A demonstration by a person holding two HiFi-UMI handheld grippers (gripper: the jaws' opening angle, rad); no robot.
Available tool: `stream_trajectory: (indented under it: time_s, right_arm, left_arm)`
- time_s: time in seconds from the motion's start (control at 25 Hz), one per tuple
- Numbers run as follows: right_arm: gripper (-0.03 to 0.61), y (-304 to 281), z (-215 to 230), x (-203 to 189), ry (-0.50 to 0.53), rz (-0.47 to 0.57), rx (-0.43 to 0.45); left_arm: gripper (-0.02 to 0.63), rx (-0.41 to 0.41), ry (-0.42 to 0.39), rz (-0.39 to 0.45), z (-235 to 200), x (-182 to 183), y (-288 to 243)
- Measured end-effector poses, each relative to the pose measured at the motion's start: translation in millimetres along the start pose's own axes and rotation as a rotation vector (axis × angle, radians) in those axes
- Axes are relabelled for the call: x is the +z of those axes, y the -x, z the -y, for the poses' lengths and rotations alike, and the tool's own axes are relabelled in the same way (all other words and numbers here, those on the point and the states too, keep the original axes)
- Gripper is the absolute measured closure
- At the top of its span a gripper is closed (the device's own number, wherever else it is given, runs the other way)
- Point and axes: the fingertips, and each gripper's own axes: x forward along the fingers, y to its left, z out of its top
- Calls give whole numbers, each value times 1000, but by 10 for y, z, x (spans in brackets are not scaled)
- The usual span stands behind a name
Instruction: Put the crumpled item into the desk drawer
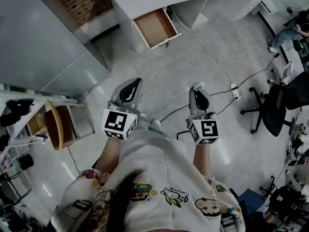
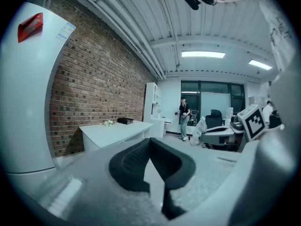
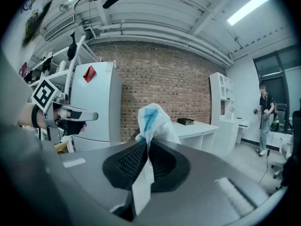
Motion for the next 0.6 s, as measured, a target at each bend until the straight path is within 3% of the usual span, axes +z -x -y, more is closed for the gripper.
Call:
stream_trajectory:
  time_s: [0.6]
  right_arm:
    - [555, -9, -32, -17, -35, 30, 12]
  left_arm:
    - [614, 38, 1, -4, -105, -86, 71]
